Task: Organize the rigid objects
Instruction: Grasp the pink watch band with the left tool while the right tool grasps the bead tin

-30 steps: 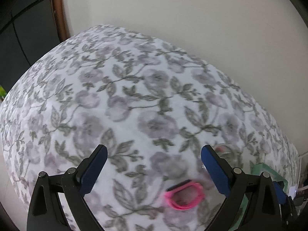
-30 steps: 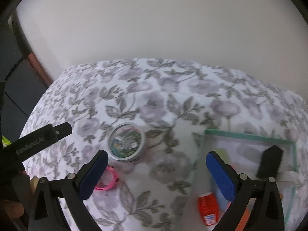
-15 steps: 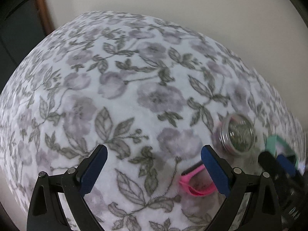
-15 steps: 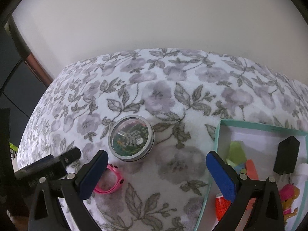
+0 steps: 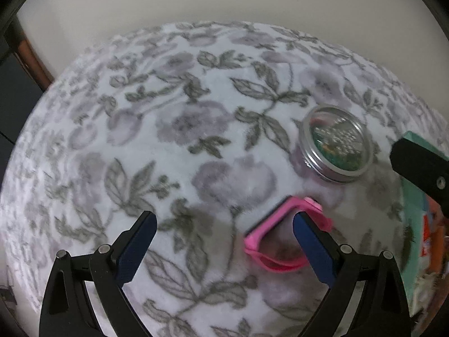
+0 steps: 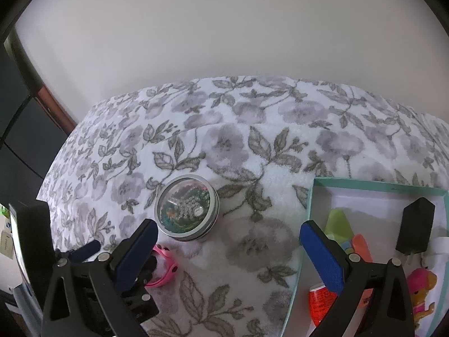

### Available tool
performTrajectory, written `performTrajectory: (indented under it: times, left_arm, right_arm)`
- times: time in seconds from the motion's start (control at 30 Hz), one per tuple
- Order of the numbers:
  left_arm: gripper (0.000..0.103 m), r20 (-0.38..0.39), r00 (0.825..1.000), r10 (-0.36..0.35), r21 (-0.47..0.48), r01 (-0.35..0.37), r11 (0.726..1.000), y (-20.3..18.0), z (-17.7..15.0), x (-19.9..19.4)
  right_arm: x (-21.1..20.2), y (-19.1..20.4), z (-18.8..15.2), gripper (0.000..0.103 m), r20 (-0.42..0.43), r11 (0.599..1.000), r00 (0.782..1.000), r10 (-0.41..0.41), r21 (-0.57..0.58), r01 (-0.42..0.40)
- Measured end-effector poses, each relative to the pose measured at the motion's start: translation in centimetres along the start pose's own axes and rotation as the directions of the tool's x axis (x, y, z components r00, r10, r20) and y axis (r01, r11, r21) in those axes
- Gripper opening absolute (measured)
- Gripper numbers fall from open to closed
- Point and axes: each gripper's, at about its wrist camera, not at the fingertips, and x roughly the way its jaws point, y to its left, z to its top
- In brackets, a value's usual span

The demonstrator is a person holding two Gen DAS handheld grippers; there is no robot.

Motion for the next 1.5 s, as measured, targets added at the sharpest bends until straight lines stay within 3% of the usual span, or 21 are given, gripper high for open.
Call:
performTrajectory:
  times: [0.17,0.23,0.33,0.5,0.83,1.5]
  left_arm:
    - [0.092,0.049,0.999,0.023,0.049,-0.025,0.998,-0.8,-0.2,0.0]
    - [0.073,0.059,0.998,-0.001,0.052,-0.002,0.999,-0.9,-0.2,-0.1]
    - [0.054,0.061,0.997,-0.039,0.061,0.035,0.998,-1.0,0.0,-0.3]
    - [0.029,0.057,0.991,-0.119,0.064,0.115,0.991,-1.4,-0.2,-0.5]
    - [0.022,0.073,0.985,-0.154,-0.047,0.158,0.986,1.0,-0.2,-0.1]
    - [0.023,0.094,0.988,-0.118,0.001,0.119,0.993,0.5,-0.4,0.0]
  right_arm:
    - [0.4,0.2,-0.2,0.102,-0.005,1.0,1.0,0.001,0.002,-0.001]
    - [0.5,0.3,-0.2,0.102,0.001,1.0,1.0,0.004,0.001,-0.004]
    - [0.8,0.7,-0.1,0.1,0.009,1.0,1.0,0.013,-0.001,-0.013]
    - [1.6,1.6,-0.1,0.098,0.008,0.999,0.999,0.035,-0.004,-0.035]
    - [3.7,2.9,0.1,0.093,-0.005,0.999,0.999,0.047,-0.012,-0.047]
    - [6.6,5.3,-0.6,0.077,0.005,0.992,0.999,-0.042,-0.119,0.043]
